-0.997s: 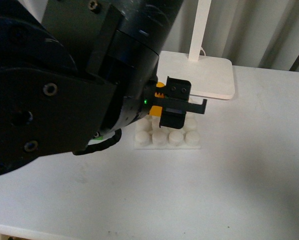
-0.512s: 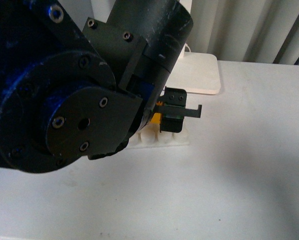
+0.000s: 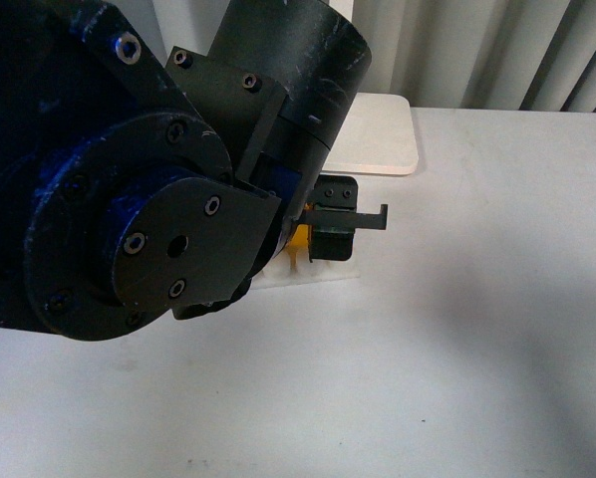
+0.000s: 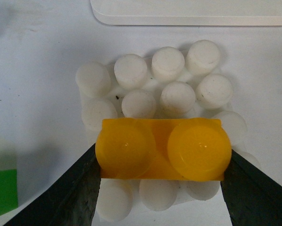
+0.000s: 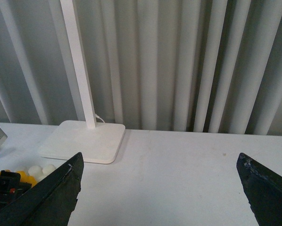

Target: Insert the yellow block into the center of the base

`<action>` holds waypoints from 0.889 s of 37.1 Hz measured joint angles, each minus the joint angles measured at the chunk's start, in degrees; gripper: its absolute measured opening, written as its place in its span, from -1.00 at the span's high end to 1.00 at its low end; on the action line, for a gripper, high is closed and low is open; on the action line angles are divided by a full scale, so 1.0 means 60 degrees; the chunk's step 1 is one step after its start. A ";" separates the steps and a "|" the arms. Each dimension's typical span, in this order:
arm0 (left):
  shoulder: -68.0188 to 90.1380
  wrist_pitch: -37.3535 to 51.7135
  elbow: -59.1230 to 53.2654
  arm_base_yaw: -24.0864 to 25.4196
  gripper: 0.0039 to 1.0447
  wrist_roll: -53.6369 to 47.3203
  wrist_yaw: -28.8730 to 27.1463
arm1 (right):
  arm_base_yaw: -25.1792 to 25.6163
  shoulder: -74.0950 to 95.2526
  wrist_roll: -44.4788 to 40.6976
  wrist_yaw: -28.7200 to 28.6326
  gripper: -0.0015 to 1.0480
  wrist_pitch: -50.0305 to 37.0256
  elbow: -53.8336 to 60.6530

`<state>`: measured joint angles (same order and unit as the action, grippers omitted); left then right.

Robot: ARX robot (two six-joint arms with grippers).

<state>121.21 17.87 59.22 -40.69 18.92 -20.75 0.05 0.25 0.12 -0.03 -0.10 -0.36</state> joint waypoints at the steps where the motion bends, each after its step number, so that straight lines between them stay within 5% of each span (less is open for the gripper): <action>1: 0.0007 0.0000 0.0015 -0.0004 -0.25 0.0011 -0.0015 | 0.0000 -0.0004 0.0000 0.0000 -0.82 0.0000 0.0000; 33: 0.0313 -0.0204 0.0375 -0.0149 -0.25 0.0459 -0.0015 | 0.0000 -0.0004 0.0000 0.0004 -0.82 0.0000 0.0000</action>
<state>123.09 16.64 61.47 -41.58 21.67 -20.84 0.05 0.23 0.12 -0.01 -0.10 -0.36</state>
